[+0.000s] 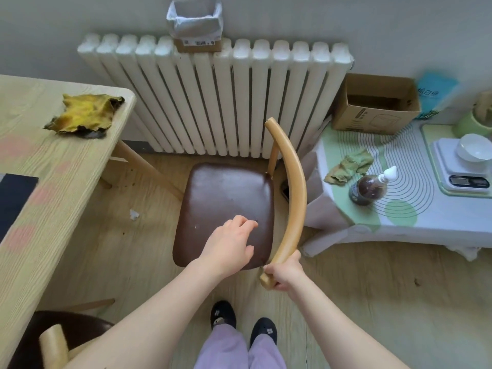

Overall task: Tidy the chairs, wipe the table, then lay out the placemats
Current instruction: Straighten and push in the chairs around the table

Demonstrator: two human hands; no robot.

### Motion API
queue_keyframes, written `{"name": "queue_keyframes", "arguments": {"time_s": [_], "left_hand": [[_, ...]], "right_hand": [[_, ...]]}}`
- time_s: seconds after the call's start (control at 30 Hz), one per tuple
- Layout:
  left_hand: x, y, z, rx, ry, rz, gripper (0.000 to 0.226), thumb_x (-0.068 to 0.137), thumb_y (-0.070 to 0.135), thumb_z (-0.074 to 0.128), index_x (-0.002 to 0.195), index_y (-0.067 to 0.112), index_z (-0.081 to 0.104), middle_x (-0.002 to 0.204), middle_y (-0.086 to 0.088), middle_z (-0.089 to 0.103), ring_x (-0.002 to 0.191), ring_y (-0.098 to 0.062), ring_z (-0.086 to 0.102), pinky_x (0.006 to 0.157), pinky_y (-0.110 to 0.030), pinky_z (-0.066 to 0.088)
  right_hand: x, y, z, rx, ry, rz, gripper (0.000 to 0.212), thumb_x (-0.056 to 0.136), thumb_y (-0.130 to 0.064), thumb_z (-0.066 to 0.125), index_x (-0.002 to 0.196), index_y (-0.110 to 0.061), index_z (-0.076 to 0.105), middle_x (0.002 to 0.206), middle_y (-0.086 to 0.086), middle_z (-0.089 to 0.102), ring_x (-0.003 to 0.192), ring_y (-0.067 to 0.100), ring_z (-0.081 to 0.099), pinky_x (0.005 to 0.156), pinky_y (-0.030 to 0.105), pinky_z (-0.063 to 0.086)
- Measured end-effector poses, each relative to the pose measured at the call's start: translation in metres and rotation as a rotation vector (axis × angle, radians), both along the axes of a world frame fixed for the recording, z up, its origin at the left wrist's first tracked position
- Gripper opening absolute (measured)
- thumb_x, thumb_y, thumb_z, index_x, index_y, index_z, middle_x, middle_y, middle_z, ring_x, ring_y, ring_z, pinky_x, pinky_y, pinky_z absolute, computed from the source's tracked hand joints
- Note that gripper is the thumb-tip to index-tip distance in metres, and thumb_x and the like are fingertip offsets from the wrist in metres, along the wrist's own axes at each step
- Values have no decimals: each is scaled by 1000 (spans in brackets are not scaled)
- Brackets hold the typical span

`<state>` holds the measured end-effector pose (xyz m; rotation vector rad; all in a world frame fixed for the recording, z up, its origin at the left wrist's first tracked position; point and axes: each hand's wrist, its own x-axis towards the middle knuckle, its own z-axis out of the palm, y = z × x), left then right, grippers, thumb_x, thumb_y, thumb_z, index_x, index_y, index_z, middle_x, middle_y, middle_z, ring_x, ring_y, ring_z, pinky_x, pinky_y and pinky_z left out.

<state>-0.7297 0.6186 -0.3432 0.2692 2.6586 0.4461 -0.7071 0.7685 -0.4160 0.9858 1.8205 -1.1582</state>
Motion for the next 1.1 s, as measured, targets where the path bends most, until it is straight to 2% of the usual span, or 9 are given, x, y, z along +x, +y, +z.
{"name": "queue_keyframes", "arguments": {"time_s": [0.17,0.37,0.5,0.57,0.67,0.77,0.87,0.97,1.1], "left_hand": [[17,-12,-1,-4,3,40,49,91,25,49,139,27,38,136,4,41,118,-21,46,92,-31,40],[49,-26,-2,-17,5,94,48,92,27,49,139,27,39,136,5,40,118,-20,46,92,-30,39],[71,-42,-5,-25,-24,127,49,92,27,50,140,26,38,137,5,41,118,-19,47,93,-30,40],[81,-54,-4,-29,-24,140,50,92,27,49,140,26,38,137,5,41,117,-20,47,94,-30,40],[90,-76,-4,-17,-15,171,50,92,25,49,141,25,38,137,4,40,118,-20,46,94,-31,40],[98,-96,-7,-17,-8,181,50,92,25,49,140,25,37,138,4,40,119,-20,45,95,-32,40],[104,-112,-13,-21,-18,184,50,93,26,48,141,25,36,139,4,39,118,-20,45,95,-32,40],[112,-125,-16,-15,-29,187,50,92,26,49,141,25,36,138,3,39,118,-21,46,95,-32,40],[115,-145,-17,-1,4,201,50,92,26,50,141,24,37,137,3,40,118,-22,46,95,-32,40]], "right_hand": [[32,-19,-4,-66,-32,-43,72,85,-5,66,134,-13,14,120,14,51,106,31,60,71,43,60],[71,-28,-3,-66,-54,36,67,85,-5,66,131,-10,17,118,14,48,107,32,56,71,43,60],[81,-31,-2,-38,-23,88,64,80,-14,75,123,-9,28,108,10,51,102,30,59,74,43,59],[76,-32,-1,-15,38,42,72,77,-23,77,130,-10,30,107,8,54,100,29,61,79,47,58],[58,-33,-5,29,125,-8,92,77,-31,76,147,-22,17,122,6,56,108,31,60,88,50,54],[50,-41,-3,135,142,5,92,82,-26,70,150,-26,8,127,11,54,110,34,58,92,51,51],[59,-58,0,190,116,20,85,83,-15,67,147,-22,11,115,14,56,100,34,60,87,49,54],[75,-77,-1,115,70,-20,83,83,-11,68,144,-21,13,103,10,53,92,32,62,78,47,58],[88,-103,-4,46,36,-40,83,85,-10,69,144,-19,12,113,12,52,94,30,63,71,43,58]]}}
